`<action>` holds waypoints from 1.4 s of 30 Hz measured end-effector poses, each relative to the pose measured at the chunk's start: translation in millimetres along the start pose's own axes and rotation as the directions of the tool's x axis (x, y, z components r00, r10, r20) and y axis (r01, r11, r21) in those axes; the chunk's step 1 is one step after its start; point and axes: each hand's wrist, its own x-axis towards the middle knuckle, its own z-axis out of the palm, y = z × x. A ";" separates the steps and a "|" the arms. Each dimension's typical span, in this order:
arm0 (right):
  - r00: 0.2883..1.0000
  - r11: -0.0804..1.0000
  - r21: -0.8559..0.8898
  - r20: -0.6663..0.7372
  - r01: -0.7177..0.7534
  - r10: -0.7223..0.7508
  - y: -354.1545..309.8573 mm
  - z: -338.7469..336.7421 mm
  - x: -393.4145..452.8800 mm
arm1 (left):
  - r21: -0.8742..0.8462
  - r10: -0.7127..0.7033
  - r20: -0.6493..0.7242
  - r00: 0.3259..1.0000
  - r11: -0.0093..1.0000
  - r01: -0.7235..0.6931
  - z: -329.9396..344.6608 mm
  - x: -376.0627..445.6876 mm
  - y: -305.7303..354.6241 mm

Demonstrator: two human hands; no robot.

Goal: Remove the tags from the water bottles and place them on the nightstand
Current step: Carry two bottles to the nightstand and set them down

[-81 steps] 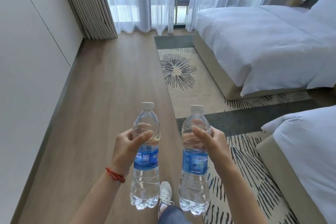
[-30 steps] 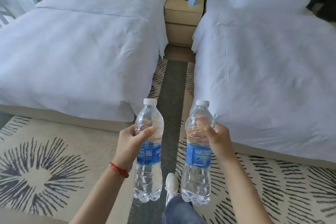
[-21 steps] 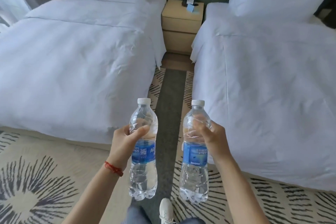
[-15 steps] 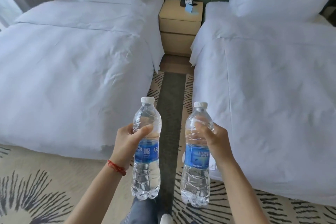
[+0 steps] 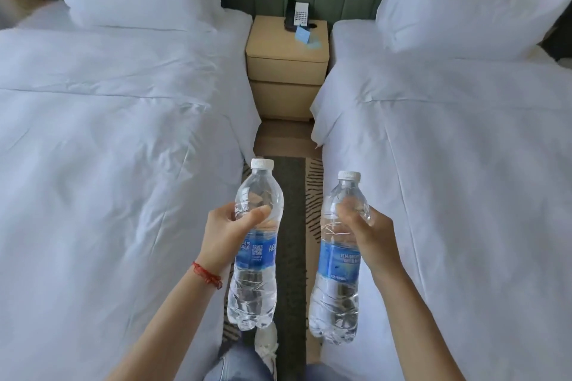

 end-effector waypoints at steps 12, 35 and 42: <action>0.998 0.999 0.025 0.053 0.033 -0.034 -56.0 35.5 233.2 | -0.038 0.030 0.017 0.999 0.999 -0.029 28.2 236.5 27.4; 0.994 0.995 0.092 0.095 0.042 -0.051 -164.5 107.8 704.1 | -0.122 0.037 -0.025 0.999 0.992 -0.040 84.6 706.6 92.2; 0.996 0.994 0.100 0.075 0.033 -0.040 -214.2 148.0 844.0 | -0.133 0.066 0.002 0.998 0.989 -0.065 77.3 863.1 128.4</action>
